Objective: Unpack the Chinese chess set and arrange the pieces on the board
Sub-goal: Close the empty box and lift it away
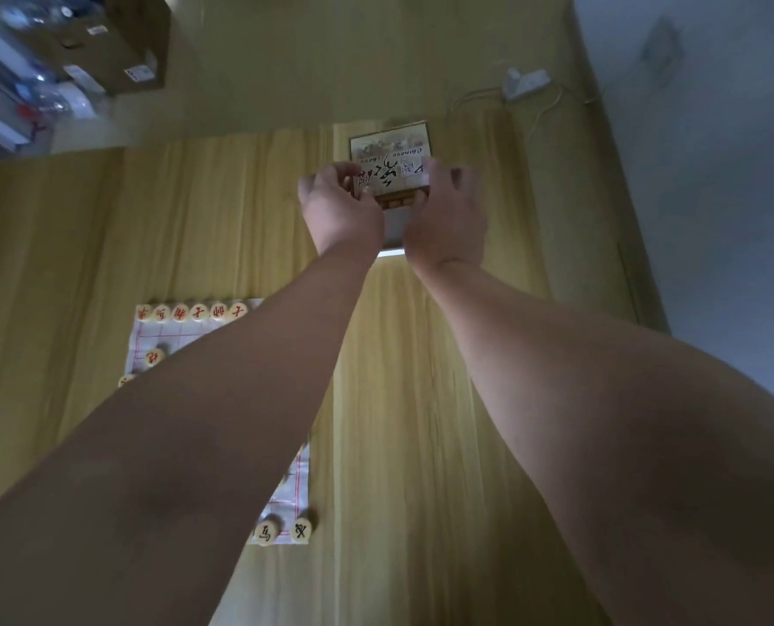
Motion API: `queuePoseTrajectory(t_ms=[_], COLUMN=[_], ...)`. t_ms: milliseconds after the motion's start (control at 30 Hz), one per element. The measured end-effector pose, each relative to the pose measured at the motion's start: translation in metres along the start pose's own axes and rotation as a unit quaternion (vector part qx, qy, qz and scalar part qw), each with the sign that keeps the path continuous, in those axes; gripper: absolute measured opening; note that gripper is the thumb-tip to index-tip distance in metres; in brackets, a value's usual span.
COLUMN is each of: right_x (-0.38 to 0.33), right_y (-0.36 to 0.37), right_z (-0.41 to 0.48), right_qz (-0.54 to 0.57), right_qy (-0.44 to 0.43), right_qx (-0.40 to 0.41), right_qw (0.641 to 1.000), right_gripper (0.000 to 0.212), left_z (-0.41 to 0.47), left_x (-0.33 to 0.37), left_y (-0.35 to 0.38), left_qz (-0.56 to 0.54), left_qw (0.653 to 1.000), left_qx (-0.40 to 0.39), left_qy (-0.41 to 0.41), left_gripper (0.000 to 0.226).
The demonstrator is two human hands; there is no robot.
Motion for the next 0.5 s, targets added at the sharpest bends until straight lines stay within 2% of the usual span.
queuePoseTrajectory(t_ms=[67, 133, 333, 500], right_x=[0.014, 0.020, 0.026, 0.045], right_y=[0.014, 0.024, 0.019, 0.007], right_z=[-0.011, -0.027, -0.094, -0.181], right_qz=[0.008, 0.024, 0.050, 0.018], right_qy=[0.041, 0.059, 0.062, 0.073], right_qx=[-0.075, -0.115, -0.112, -0.150], right_qw=[0.996, 0.991, 0.991, 0.986], right_gripper=[0.051, 0.051, 0.043, 0.059], left_z=[-0.004, -0.011, -0.066, -0.147], left_x=[-0.014, -0.027, -0.046, -0.069], left_y=[0.008, 0.010, -0.014, -0.038], left_qz=[-0.004, 0.005, 0.018, 0.075], left_qw=[0.999, 0.998, 0.995, 0.990], left_qx=[-0.019, -0.030, -0.043, -0.100], left_qy=[-0.030, -0.063, -0.091, -0.064], left_gripper=[0.029, 0.032, 0.039, 0.053])
Point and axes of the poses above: each hand's wrist, its own z-axis towards the middle knuckle, its own y-axis out of the palm, x = y × z, the point moved 4 cm from there along z, towards the middle knuckle, and after that the axes turned 2 degrees about y, right-handed, at the moved point
